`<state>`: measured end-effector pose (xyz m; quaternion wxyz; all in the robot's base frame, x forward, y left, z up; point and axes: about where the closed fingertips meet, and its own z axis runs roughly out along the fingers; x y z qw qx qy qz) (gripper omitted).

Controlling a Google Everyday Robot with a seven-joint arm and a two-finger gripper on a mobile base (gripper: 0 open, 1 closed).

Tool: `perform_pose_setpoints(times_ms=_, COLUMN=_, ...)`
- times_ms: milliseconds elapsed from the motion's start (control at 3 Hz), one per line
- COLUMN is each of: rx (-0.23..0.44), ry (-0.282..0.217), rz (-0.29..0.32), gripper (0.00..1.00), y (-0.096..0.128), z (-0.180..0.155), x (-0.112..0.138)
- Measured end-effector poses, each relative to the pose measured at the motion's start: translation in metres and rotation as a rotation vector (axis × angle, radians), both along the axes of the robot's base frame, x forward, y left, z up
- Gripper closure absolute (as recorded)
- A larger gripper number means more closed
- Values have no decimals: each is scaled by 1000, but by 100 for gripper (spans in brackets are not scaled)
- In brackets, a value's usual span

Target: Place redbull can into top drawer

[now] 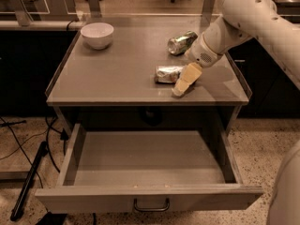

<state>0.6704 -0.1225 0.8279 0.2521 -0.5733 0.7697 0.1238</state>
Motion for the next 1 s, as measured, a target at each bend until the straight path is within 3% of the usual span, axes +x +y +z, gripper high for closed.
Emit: perform_pose_setpoints(times_ms=1000, rx=0, ry=0, rz=0, gripper=64, y=0, z=0, x=0)
